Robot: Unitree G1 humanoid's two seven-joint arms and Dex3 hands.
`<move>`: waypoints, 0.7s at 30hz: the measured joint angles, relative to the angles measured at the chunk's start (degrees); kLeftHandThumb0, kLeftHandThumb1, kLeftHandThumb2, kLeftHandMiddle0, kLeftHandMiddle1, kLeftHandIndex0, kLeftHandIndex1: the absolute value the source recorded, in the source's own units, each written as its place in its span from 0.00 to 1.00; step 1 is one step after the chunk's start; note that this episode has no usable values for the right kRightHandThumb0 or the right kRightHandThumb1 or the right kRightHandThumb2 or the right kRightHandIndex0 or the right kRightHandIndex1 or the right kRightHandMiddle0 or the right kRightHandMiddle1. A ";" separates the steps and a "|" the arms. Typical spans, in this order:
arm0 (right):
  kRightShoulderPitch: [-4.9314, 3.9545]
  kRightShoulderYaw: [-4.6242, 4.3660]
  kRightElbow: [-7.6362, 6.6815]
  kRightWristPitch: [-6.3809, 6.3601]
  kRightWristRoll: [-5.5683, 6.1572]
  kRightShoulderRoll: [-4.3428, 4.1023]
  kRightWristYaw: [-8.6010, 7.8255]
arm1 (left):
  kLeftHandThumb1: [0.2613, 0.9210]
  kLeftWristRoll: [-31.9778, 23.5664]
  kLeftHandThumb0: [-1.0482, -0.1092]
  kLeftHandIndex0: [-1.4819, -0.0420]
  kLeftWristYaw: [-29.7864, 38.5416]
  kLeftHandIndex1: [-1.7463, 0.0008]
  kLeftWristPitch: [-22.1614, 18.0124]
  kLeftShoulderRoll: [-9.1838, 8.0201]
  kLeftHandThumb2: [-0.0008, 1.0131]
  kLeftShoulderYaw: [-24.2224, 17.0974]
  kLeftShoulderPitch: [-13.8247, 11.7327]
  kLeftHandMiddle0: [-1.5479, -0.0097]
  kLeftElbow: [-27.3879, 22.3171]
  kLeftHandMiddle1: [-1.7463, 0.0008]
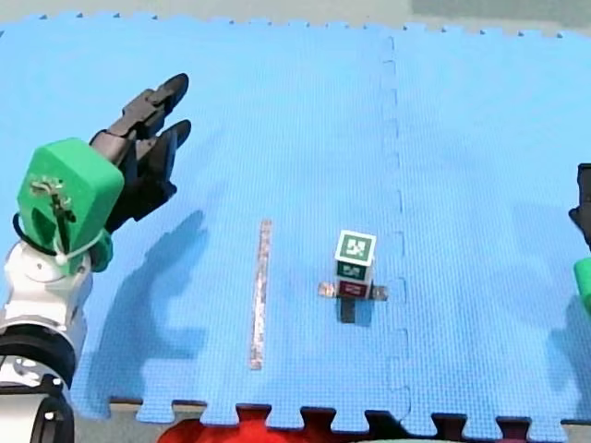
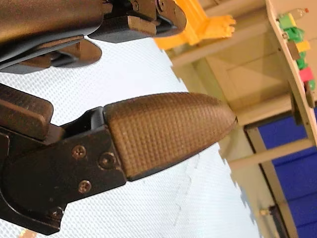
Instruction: Stack cube left
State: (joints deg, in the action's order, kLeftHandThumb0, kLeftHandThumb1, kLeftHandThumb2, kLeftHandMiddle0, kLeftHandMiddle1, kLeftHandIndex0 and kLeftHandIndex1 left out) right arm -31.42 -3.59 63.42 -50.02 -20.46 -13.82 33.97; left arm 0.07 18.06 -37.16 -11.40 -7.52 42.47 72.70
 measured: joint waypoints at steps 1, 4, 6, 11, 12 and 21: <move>0.01 0.03 0.02 -0.11 0.02 -0.09 -0.11 | 1.00 0.18 0.00 0.96 -0.17 1.00 -0.02 -0.14 0.92 0.01 -0.13 0.91 -0.07 1.00; 0.02 0.06 0.15 -0.54 0.02 -0.37 -0.60 | 1.00 0.41 0.00 0.96 -0.01 1.00 -0.11 -0.82 0.94 0.02 -0.53 0.91 -0.36 1.00; 0.02 0.09 0.23 -0.64 0.01 -0.52 -0.76 | 1.00 0.35 0.00 0.96 0.59 1.00 -0.14 -1.24 0.94 -0.06 -0.73 0.91 -0.49 1.00; -0.27 0.07 1.18 -0.60 -0.01 -0.57 -1.05 | 1.00 0.32 0.00 0.97 1.79 1.00 -0.27 -1.69 0.96 -0.22 -1.03 0.92 -0.69 1.00; -0.44 0.07 1.54 -0.57 -0.01 -0.57 -1.15 | 1.00 0.34 0.00 0.97 1.87 1.00 -0.34 -1.71 0.96 -0.21 -1.11 0.92 -0.73 1.00; -3.12 -1.00 3.04 1.97 -0.31 1.20 -3.23 | 1.00 -1.20 0.00 0.97 4.60 1.00 -0.40 -1.47 0.98 -1.46 -1.87 0.92 -0.64 1.00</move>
State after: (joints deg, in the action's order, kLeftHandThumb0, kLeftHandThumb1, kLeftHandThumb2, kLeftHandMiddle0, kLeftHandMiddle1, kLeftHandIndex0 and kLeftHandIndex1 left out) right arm -34.54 -4.58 66.46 -48.05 -20.77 -12.62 30.74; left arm -1.13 22.66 -37.56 -12.87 -8.97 40.60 72.06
